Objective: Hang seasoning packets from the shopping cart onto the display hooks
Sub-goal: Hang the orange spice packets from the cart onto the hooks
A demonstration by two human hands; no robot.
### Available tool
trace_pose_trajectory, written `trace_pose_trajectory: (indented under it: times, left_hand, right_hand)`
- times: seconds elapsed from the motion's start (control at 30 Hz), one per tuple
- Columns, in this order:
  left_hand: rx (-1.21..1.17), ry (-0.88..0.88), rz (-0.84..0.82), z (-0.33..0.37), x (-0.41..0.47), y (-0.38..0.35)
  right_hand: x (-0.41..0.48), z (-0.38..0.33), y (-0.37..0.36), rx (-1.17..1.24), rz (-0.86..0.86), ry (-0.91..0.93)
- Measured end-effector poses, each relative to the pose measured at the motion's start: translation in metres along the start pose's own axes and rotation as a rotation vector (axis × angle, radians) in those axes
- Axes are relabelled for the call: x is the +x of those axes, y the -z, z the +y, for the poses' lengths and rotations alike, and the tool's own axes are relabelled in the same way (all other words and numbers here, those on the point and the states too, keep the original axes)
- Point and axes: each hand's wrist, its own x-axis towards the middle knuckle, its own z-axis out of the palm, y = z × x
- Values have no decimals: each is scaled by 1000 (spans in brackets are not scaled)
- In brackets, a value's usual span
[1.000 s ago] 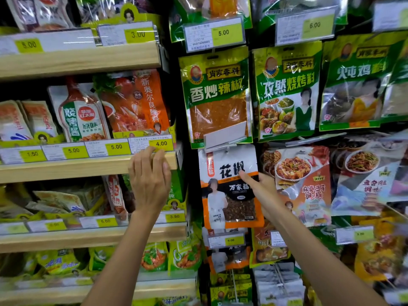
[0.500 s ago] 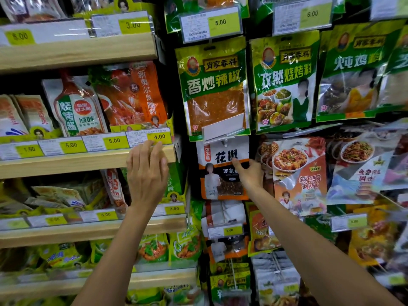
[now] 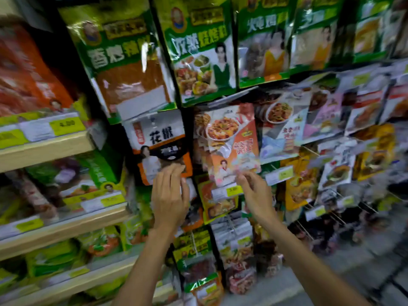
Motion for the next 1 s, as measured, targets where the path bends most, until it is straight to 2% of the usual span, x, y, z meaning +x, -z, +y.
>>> trace_pose_trajectory:
  times: [0.13, 0.3, 0.43, 0.57, 0.7, 0.9, 1.0]
  left_hand:
    - [-344, 293, -331, 85, -38, -59]
    - [-616, 568, -662, 209, -91, -133]
    - [-723, 686, -885, 304, -137, -179]
    - [-814, 776, -1053, 386, -172, -208]
    - [-800, 725, -1209, 446, -190, -241]
    - [-719, 410, -1392, 514, -184, -322]
    - [-779, 256, -1388, 552, -173, -369]
  right_hand:
    - [-33, 70, 84, 10, 131, -178]
    - [-78, 158, 200, -81, 237, -441]
    - [-124, 213, 288, -213, 279, -558]
    - [-171, 251, 359, -214, 331, -735]
    - [-197, 277, 410, -213, 408, -847]
    - [-187, 312, 473, -234, 543, -937]
    - [-167, 336, 505, -179, 664, -981]
